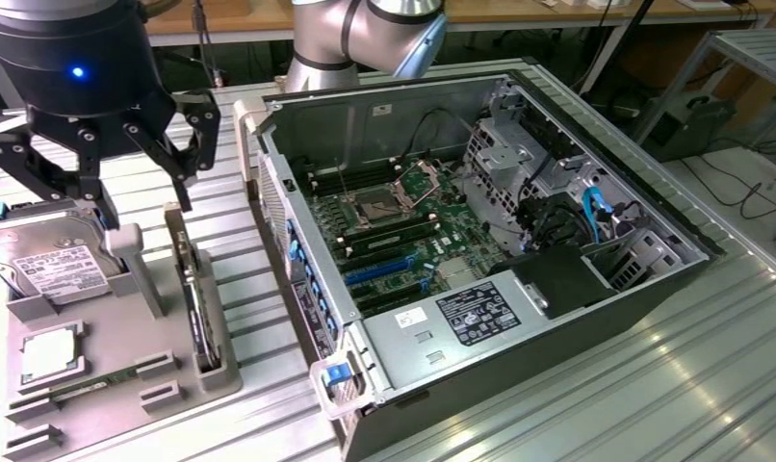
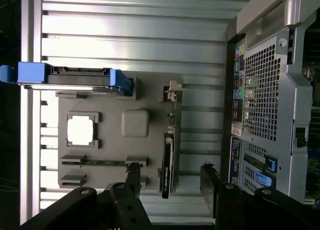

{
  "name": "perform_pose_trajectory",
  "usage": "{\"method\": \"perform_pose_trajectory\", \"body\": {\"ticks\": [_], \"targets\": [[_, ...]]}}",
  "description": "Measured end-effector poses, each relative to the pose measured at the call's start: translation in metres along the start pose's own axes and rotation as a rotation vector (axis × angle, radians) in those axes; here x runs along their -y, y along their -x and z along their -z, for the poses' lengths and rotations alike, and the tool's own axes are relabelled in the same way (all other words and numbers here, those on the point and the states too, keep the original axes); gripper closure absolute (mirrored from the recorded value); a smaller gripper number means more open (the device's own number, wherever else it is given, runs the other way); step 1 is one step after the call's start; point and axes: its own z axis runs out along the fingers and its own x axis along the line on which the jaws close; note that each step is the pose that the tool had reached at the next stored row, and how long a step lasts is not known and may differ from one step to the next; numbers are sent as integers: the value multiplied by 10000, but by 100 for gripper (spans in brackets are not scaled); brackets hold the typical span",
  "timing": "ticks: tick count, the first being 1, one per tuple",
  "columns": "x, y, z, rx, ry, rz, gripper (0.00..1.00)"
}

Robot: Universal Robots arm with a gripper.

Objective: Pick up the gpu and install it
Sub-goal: 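Pick up the gpu and move the gpu toward the slot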

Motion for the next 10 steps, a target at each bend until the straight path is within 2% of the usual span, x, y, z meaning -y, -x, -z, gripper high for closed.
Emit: {"method": "perform_pose_trajectory", "body": {"ticks": [10], "targets": [[3, -12, -74, -1, 0, 0, 40]]}}
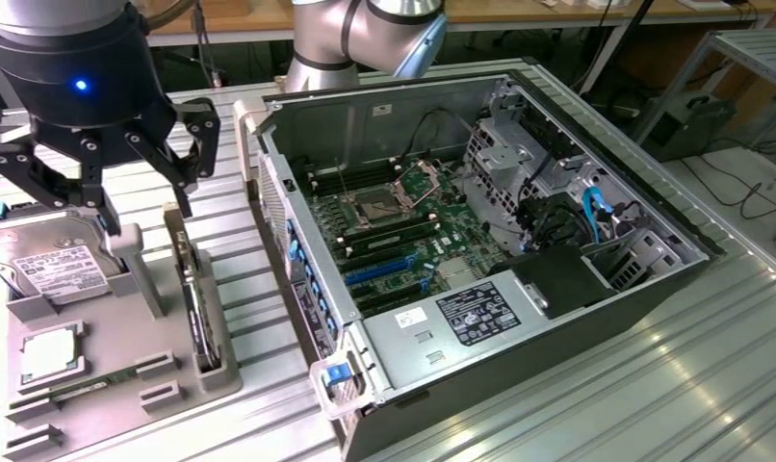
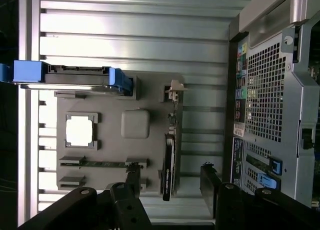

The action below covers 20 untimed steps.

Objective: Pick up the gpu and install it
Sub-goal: 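Pick up the gpu and move the gpu toward the slot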

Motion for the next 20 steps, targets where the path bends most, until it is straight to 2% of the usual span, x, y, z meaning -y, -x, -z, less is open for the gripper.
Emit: {"method": "perform_pose_trajectory", "body": {"ticks": [20], "targets": [[23, -12, -95, 1, 0, 0, 40]]}}
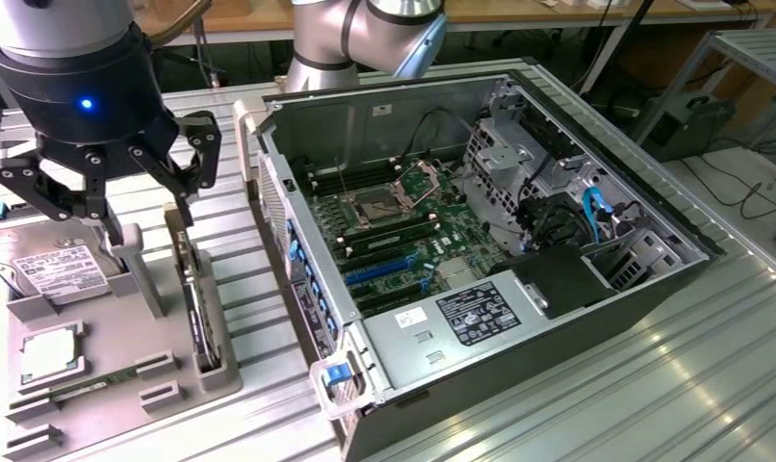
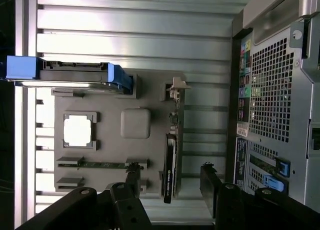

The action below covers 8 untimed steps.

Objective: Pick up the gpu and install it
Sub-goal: 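Pick up the gpu and move the gpu toward the slot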

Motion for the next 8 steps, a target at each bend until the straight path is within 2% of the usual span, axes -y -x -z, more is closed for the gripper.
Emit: {"method": "perform_pose_trajectory", "body": {"ticks": [8], "targets": [[8, -2, -52, -1, 0, 0, 40]]}}
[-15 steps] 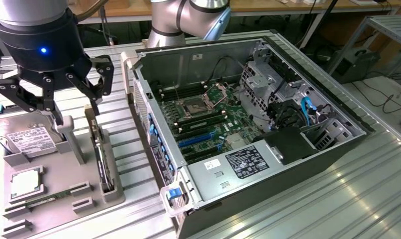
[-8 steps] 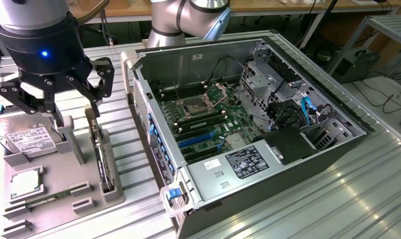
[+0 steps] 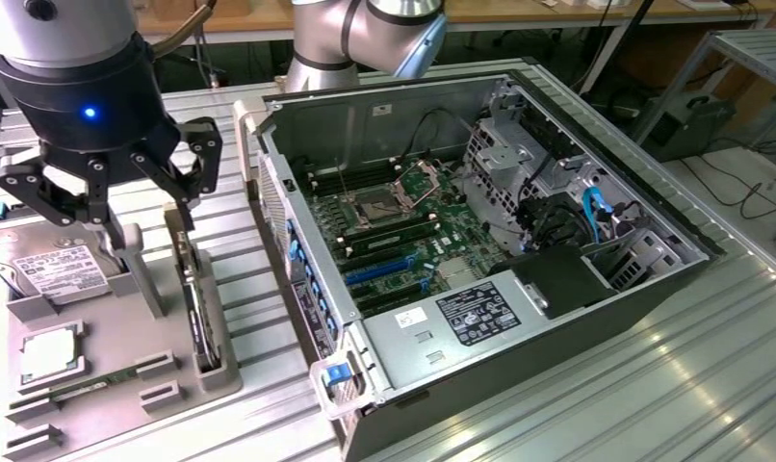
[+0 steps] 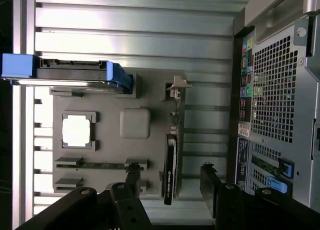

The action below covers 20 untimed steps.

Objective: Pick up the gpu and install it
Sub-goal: 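Pick up the gpu and move the gpu toward the slot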

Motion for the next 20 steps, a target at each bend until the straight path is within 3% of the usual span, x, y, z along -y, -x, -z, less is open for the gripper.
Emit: {"method": "perform_pose_trajectory", "body": {"ticks": [20], "targets": [[16, -4, -121, 0, 0, 0, 40]]}}
